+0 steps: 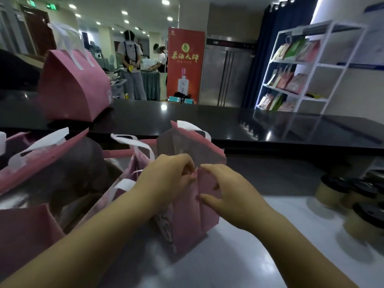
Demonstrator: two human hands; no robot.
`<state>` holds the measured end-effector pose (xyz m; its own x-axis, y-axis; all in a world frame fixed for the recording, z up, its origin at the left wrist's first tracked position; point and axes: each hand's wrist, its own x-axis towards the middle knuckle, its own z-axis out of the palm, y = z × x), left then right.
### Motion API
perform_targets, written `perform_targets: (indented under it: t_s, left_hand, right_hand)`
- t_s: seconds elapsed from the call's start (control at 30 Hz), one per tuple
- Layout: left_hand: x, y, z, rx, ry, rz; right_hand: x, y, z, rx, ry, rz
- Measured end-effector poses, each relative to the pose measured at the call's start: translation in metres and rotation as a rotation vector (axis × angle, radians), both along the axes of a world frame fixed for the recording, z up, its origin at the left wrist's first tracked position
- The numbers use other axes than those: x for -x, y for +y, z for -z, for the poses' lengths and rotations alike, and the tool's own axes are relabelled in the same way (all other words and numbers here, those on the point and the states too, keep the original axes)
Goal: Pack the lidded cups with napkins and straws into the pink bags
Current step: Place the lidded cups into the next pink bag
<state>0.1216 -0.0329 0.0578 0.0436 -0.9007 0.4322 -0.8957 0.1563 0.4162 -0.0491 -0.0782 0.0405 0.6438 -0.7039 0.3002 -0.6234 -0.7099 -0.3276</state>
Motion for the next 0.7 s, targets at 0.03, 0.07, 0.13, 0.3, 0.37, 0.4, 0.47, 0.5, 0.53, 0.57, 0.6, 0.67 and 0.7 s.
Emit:
perform_targets:
  t_s: [0.03,0.07,0.13,0.3,0.37,0.4,0.47,0.5,0.53,0.57,0.6,0.67,0.7]
  left_hand:
    - [0.004,0.0,0.002,-0.005,0.05,0.023]
    - [0.006,0.0,0.005,-0.013,0.089,0.047]
    - [0.008,0.0,0.009,-0.04,0.126,0.103]
    - [-0.002,0.007,0.017,0.084,0.101,0.181]
    - [-0.01,0.01,0.019,0.153,0.061,0.163]
    - [-0.013,0.012,0.02,0.17,0.045,0.154]
    - [-0.018,0.013,0.023,0.186,0.006,0.145]
    - [-0.019,0.013,0.024,0.187,-0.012,0.14]
    - [-0.019,0.013,0.025,0.187,-0.026,0.134]
    - [-0.018,0.012,0.026,0.184,-0.035,0.125]
    - [-0.017,0.011,0.026,0.181,-0.041,0.116]
    - [-0.015,0.008,0.024,0.175,-0.056,0.1]
    - [-0.013,0.006,0.023,0.168,-0.064,0.096]
  right_hand:
    - [0.0,-0.001,0.004,-0.051,0.015,-0.003]
    - [0.001,-0.001,0.008,-0.09,0.019,-0.002]
    - [0.0,-0.002,0.016,-0.125,0.011,0.029]
    - [-0.006,-0.003,0.031,-0.077,0.074,0.131]
    - [-0.008,-0.002,0.033,-0.049,0.032,0.163]
    - [-0.008,-0.003,0.032,-0.033,-0.009,0.185]
    - [-0.006,-0.006,0.031,-0.02,-0.076,0.23]
    - [-0.005,-0.008,0.03,-0.023,-0.091,0.249]
    - [-0.005,-0.011,0.03,-0.022,-0.099,0.27]
    - [-0.005,-0.016,0.029,-0.011,-0.102,0.295]
    - [-0.004,-0.021,0.028,0.002,-0.104,0.323]
    - [-0.002,-0.033,0.025,0.02,-0.128,0.376]
    - [-0.001,-0.04,0.023,0.026,-0.151,0.395]
